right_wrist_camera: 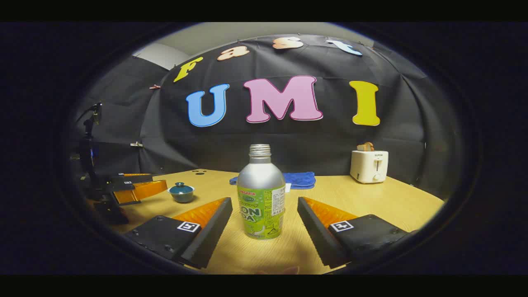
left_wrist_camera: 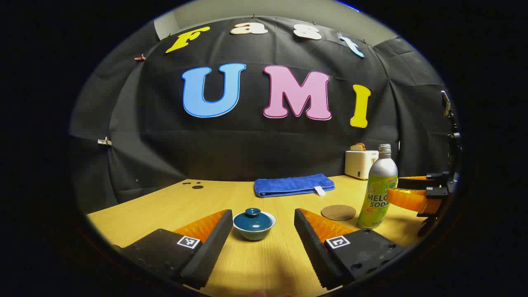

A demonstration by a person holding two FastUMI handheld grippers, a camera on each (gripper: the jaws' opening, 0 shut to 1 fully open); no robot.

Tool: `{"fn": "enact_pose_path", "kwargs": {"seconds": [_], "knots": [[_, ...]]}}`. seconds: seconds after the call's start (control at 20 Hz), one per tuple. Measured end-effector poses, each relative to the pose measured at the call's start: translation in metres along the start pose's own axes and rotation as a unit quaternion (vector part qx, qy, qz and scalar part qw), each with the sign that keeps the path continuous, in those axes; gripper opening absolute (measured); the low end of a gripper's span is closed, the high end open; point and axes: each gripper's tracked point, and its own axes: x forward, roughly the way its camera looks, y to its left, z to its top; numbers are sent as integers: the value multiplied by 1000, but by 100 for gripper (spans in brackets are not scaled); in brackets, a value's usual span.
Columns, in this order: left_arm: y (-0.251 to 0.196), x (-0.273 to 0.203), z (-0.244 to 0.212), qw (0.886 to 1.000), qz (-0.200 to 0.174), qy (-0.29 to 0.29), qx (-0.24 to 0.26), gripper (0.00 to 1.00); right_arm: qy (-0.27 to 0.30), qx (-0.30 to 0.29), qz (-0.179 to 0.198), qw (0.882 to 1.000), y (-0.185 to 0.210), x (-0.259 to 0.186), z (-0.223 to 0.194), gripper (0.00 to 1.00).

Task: Open the teacup lid with one hand, grasp the water bottle and pour water into the teacup with the other hand; after pouring, place the water bottle on the coaster and then close the teacup lid.

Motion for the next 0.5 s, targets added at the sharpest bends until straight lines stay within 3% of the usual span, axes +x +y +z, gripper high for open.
{"fn": "enact_pose_path", "kwargs": {"seconds": [0.5], "knots": [[-1,0,0,1000,0,0,0,95,1,0,7,1000,1,2,0,98]]}}
